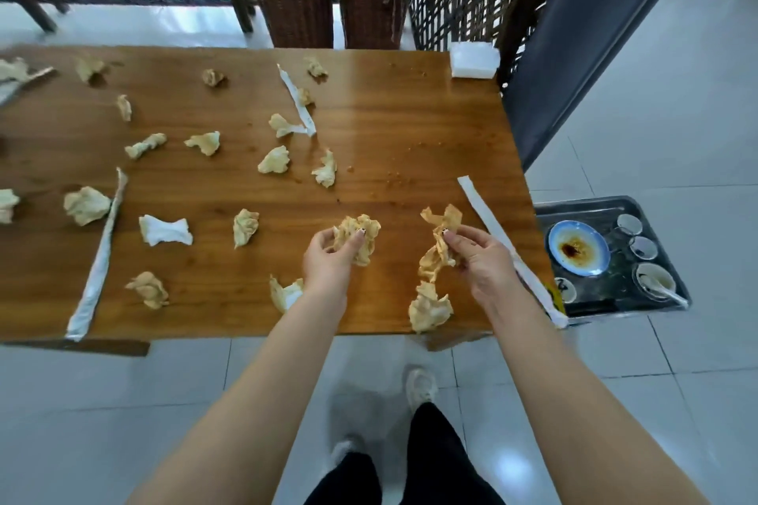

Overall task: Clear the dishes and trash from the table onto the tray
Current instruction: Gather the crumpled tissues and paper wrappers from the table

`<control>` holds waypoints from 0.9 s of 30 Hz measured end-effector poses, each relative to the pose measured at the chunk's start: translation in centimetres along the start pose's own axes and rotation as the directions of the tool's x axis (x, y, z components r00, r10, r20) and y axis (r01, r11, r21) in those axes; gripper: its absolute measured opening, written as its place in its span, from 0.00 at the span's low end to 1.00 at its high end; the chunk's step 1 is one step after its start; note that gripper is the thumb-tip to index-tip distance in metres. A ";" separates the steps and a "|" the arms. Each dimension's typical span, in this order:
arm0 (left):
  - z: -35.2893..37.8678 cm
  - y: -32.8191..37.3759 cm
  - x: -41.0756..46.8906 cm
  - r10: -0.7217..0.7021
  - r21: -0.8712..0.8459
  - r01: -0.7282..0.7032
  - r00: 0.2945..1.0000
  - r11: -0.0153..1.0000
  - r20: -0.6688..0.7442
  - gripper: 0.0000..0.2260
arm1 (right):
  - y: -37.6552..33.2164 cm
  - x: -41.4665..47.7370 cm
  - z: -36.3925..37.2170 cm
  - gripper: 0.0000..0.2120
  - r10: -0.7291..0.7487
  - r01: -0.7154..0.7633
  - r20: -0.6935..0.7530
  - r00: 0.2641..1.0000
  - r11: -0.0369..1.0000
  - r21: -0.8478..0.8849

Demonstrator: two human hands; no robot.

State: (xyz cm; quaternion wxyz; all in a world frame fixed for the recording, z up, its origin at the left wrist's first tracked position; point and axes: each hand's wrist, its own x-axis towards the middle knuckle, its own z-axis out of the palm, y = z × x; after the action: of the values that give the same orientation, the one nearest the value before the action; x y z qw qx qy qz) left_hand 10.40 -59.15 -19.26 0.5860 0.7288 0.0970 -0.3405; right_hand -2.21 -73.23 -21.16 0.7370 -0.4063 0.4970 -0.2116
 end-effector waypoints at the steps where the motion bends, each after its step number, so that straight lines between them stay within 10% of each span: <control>1: -1.0 -0.2 -0.1 0.006 0.014 -0.006 1.000 1.000 0.005 0.22 | 0.7 -0.6 0.5 0.09 -0.001 0.001 -0.012 1.000 1.000 0.009; 21: -9.6 -6.5 2.1 -0.068 0.126 0.086 0.987 0.988 -0.144 0.20 | 8.1 -5.2 5.1 0.15 0.133 -0.134 -0.042 0.990 0.991 -0.023; 27: -8.9 -7.4 3.2 0.015 0.383 0.067 0.978 0.921 -0.207 0.24 | 8.0 -5.1 5.2 0.11 0.149 -0.151 -0.038 0.988 0.988 -0.044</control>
State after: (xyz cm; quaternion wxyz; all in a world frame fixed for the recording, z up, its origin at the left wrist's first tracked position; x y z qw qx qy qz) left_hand 12.23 -49.63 -26.31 0.4122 0.8603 0.0976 -0.2837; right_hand -0.39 -62.94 -23.89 0.7326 -0.3809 0.5436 -0.1509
